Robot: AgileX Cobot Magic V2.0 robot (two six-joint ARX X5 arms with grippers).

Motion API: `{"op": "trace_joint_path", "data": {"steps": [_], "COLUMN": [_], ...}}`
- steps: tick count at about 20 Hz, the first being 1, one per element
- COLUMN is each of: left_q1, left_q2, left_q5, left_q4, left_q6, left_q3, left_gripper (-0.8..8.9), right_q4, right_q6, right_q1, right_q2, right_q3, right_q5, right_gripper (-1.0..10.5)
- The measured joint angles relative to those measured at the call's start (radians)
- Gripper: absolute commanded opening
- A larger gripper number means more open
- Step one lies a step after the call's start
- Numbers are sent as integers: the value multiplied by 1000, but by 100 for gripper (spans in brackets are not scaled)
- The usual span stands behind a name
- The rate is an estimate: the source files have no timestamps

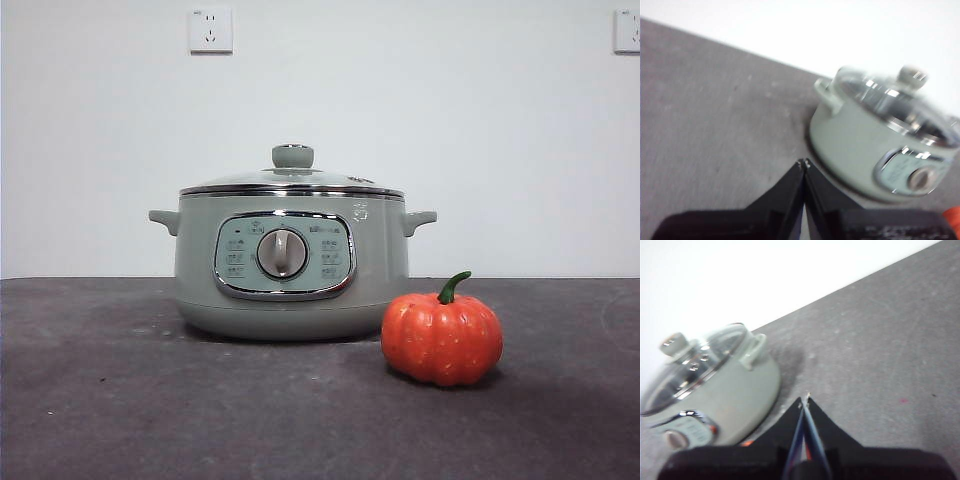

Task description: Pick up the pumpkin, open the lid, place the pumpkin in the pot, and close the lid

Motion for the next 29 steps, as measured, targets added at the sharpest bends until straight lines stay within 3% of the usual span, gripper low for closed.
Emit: {"op": "trace_joint_path", "data": {"steps": [5, 10, 15, 22, 26, 29], "left_q1": [0, 0, 0, 0, 0, 0], "left_q2": [52, 179, 351, 550, 641, 665], "left_q5": [35, 144, 272, 435, 470, 471], "left_q4": [-67, -156, -287, -423, -545, -617], "left_q6": [-6, 42, 165, 324, 410, 460], "left_q3": [125, 254, 409, 614, 737, 779], "left_gripper": [-8, -8, -8, -8, -8, -3], "right_q4": [-102, -236, -431, -716, -874, -913], "right_q6": [-10, -90, -221, -410, -499, -525], "right_q1": [1, 1, 1, 20, 53, 99], "right_q2": [128, 282, 449, 637, 704, 710], "right_q3": [156, 343, 558, 819, 922, 929], "right_q5": [-51, -142, -232, -245, -244, -244], "right_gripper": [-12, -12, -12, -12, -12, 6]}}
